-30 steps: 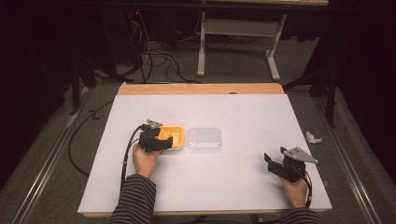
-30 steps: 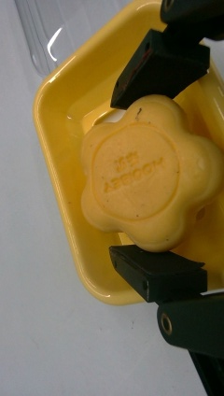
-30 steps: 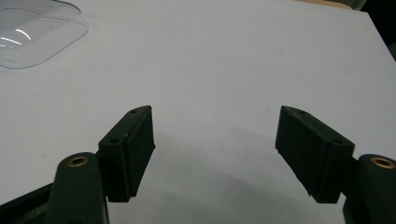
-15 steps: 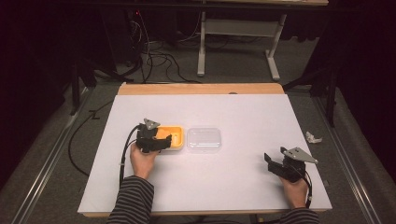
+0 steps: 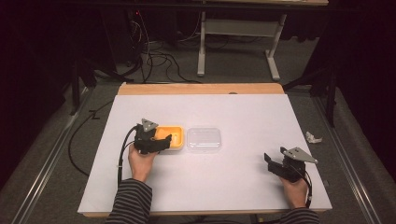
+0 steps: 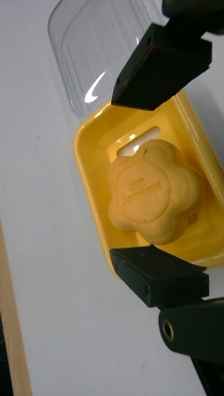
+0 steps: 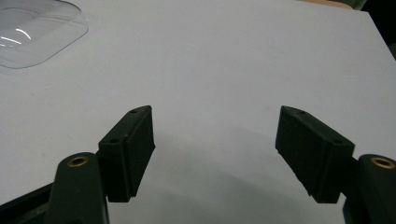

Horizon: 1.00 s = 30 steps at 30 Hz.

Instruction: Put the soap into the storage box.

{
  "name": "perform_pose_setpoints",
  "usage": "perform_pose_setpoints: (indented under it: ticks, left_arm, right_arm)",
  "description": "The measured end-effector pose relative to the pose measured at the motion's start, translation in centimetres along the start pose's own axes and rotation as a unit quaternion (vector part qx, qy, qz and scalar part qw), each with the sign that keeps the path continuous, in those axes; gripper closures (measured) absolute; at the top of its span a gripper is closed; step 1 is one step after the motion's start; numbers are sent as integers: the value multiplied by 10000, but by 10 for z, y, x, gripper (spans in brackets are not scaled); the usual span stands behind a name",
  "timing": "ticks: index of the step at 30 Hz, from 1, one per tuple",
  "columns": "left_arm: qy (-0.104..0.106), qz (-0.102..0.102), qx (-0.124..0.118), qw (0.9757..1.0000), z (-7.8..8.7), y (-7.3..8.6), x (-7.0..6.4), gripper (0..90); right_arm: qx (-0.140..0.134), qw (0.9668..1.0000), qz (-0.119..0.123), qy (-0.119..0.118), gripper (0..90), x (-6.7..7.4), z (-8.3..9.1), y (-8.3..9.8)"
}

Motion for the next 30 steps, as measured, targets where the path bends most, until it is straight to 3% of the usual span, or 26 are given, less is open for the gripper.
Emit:
perform_pose_setpoints:
  ticks: [5,30]
  left_arm:
    - [58,-155,-2,9999,6,0,-6,238]
    - [458,-176,-283,9984,27,5,-26,263]
  right_arm:
    - [-12,10000,9,8,286,0,0,0]
    - [-6,10000,55,-8,286,1,0,0]
Point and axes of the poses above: each handheld gripper's, and its own axes: z roughly backward along the jaws, y roughly out of its underside, x roughly to its left, the point moved 8 cm from there along -z, roughly forward along the jaws, and after that the axes turned 4 degrees about y, right-handed, at the moved point
